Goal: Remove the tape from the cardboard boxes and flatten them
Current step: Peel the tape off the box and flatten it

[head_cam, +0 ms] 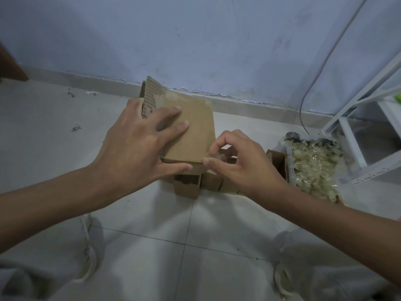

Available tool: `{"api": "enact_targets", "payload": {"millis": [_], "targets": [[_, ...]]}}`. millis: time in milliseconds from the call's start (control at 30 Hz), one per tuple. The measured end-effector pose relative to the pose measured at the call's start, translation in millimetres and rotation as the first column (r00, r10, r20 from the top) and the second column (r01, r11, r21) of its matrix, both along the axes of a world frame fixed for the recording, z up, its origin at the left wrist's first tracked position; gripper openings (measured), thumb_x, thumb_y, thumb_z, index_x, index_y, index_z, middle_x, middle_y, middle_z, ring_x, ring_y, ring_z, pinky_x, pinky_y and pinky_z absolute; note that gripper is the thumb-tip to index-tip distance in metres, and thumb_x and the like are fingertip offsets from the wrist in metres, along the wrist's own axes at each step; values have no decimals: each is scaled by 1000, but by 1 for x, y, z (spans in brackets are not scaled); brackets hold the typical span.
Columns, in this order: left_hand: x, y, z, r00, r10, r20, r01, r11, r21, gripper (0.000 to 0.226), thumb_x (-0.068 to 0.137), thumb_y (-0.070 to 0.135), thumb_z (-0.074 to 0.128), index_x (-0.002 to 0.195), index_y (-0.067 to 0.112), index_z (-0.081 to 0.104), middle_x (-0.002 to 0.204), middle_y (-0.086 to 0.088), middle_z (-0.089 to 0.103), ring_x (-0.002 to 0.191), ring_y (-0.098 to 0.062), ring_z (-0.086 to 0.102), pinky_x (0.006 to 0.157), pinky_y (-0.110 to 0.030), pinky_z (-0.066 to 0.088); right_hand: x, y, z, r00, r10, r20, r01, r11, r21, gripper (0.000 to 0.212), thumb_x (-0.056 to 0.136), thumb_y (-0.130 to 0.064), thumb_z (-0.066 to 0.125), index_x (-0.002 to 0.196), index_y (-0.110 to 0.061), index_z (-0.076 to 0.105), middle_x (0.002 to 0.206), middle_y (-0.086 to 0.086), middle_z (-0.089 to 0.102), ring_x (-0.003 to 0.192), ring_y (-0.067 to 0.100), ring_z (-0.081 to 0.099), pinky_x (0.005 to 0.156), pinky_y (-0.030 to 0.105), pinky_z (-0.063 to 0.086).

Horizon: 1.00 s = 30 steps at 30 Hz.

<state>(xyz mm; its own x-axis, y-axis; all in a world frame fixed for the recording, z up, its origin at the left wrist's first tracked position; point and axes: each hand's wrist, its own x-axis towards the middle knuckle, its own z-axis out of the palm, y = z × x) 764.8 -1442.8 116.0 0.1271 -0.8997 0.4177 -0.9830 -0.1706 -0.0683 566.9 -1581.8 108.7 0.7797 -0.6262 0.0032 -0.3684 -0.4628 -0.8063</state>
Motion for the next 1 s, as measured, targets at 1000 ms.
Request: {"api": "enact_targets", "payload": {"millis": [1000], "targets": [[-27, 13, -10, 994, 90, -55, -60, 910, 411, 96, 78, 99, 8, 151, 39, 23, 157, 10, 40, 114, -25, 59, 84, -42, 51, -9, -13, 1, 974, -148, 171, 86, 942, 325, 16, 94, -17, 78, 88, -5, 70, 87, 15, 76, 81, 35, 72, 87, 55, 61]]}}
